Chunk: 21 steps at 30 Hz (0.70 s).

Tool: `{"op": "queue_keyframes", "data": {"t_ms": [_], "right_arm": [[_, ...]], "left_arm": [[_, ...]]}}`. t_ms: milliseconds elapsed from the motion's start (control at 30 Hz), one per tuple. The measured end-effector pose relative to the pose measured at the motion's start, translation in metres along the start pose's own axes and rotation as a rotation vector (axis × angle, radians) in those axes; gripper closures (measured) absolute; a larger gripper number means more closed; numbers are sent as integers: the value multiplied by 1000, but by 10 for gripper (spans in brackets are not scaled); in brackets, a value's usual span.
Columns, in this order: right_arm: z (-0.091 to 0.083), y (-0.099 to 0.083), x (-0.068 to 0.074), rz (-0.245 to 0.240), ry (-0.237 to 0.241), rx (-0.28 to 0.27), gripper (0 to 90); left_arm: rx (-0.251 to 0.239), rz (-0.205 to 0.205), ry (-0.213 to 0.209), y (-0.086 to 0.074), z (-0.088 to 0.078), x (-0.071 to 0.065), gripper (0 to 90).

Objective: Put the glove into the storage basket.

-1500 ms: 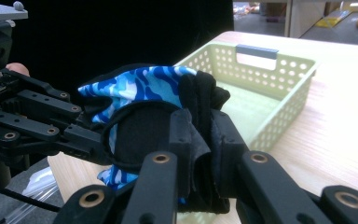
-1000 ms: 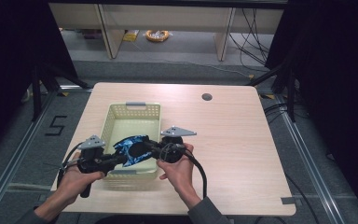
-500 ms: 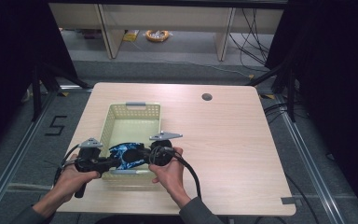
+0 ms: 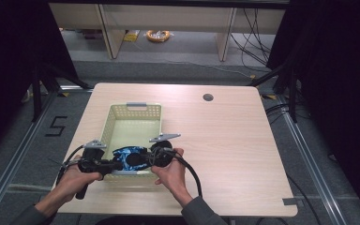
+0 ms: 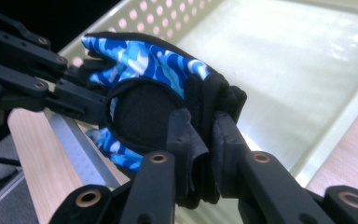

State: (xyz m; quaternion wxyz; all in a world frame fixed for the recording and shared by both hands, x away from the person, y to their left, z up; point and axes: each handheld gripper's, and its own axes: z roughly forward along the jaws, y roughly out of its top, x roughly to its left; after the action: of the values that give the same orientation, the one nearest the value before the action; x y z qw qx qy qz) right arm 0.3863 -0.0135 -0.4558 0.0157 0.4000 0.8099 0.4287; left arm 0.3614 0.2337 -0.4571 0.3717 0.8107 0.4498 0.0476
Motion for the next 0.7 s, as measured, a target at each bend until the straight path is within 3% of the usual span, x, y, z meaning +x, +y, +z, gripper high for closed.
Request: {"op": "queue_keyframes", "data": {"t_ms": [100, 200, 267, 300, 367, 500, 567, 633, 700], "right_arm": [[4, -1, 0, -14, -16, 49, 748], [4, -2, 0, -33, -34, 45, 737], [6, -1, 4, -24, -55, 51, 695], [6, 1, 4, -57, -72, 48, 657], [8, 2, 4, -84, -90, 46, 604], [8, 3, 2, -91, -93, 39, 575], [7, 4, 2, -85, -96, 38, 561], [7, 5, 4, -81, -94, 39, 499], [7, 8, 7, -109, -112, 27, 497]], "left_arm": [[29, 1, -7, 2, 1, 4, 747], [0, -15, 13, 2, 3, 3, 690], [38, 14, 12, 5, 2, 4, 661], [45, 33, 32, 6, 2, 4, 604], [55, 40, 34, 7, 3, 5, 577], [47, 56, 77, 9, 2, 5, 519], [40, 55, 76, 9, 2, 5, 517], [64, 64, 81, 11, -3, 5, 513], [39, 68, 90, 12, -5, 3, 504]]}}
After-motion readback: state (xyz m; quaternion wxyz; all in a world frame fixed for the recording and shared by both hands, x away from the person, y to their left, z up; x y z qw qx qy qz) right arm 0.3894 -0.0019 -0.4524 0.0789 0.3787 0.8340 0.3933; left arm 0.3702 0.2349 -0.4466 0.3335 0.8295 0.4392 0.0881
